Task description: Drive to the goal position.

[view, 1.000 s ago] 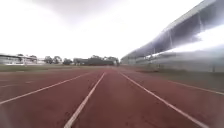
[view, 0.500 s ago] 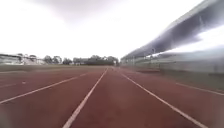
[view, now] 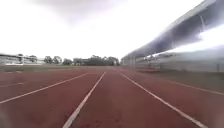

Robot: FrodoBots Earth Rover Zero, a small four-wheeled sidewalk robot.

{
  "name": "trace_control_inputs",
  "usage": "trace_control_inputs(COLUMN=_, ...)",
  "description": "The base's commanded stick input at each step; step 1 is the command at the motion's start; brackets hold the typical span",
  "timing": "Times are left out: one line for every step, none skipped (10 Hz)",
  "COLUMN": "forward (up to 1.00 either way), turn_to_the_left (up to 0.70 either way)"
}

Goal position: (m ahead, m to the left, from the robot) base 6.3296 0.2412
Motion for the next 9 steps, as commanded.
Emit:
trace_control_inputs(forward=0.45, turn_to_the_left=0.00)
trace_control_inputs(forward=0.45, turn_to_the_left=0.00)
trace_control_inputs(forward=0.45, turn_to_the_left=0.00)
trace_control_inputs(forward=0.45, turn_to_the_left=0.00)
trace_control_inputs(forward=0.45, turn_to_the_left=0.00)
trace_control_inputs(forward=0.45, turn_to_the_left=0.00)
trace_control_inputs(forward=0.45, turn_to_the_left=0.00)
trace_control_inputs(forward=0.45, turn_to_the_left=0.00)
trace_control_inputs(forward=0.45, turn_to_the_left=0.00)
